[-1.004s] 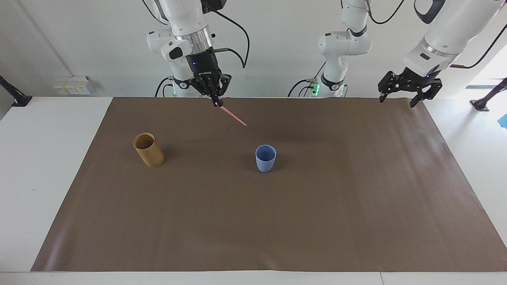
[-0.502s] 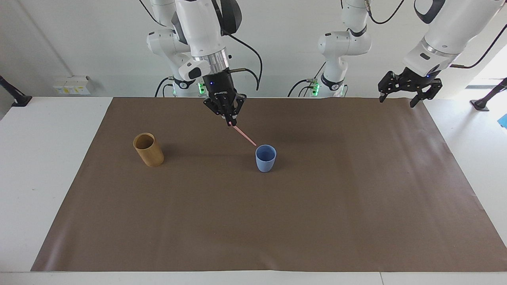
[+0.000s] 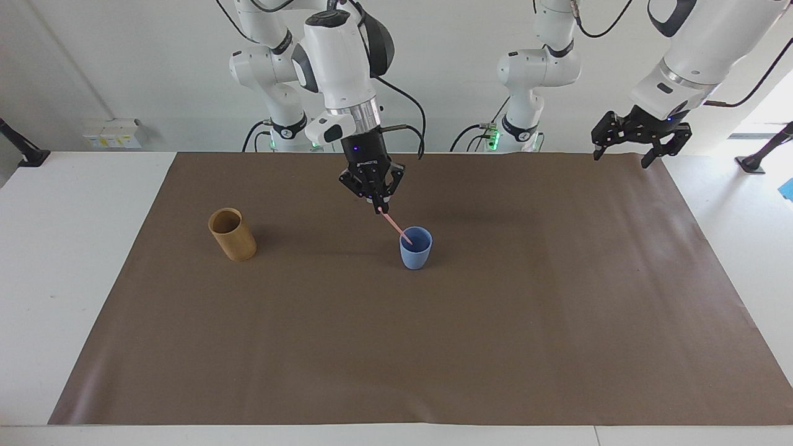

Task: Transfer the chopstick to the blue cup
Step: 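Carry the pink stick with the right gripper over the blue cup, then lower the pink stick into the blue cup and open the right gripper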

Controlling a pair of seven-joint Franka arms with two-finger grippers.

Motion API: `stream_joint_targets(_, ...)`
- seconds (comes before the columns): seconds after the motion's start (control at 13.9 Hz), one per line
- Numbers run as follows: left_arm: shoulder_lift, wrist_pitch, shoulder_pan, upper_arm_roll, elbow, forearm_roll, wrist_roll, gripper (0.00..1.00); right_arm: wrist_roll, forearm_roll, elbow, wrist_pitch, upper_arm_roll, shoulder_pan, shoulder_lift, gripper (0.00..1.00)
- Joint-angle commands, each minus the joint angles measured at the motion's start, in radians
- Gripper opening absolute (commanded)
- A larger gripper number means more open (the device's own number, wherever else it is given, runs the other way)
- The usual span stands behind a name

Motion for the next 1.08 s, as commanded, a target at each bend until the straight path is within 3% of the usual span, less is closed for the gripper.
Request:
stream_joint_targets(0.0,-0.023,-0.004,0.020,-0.008,-0.018,-0.013,0.010,1.00,0.003,-0.029,-0.021,0.015,0.003,-0.005,-0.014,0.00)
stream_joint_targets(0.5,-0.023,-0.004,0.020,-0.008,-0.018,-0.013,0.010,1.00,-0.002,-0.054,-0.090,0.107,0.003,0.006,-0.018,0.03)
stream_joint_targets(0.72,-0.023,-0.004,0.020,-0.008,-0.020,-0.013,0.010,1.00,-0.006,-0.054,-0.090,0.102,0.003,0.006,-0.019,0.25)
stream_joint_targets(1.0,-0.023,-0.004,0.020,-0.008,-0.018,-0.013,0.010,1.00,0.000,-0.054,-0.089,0.098,0.003,0.006,-0.022,0.35)
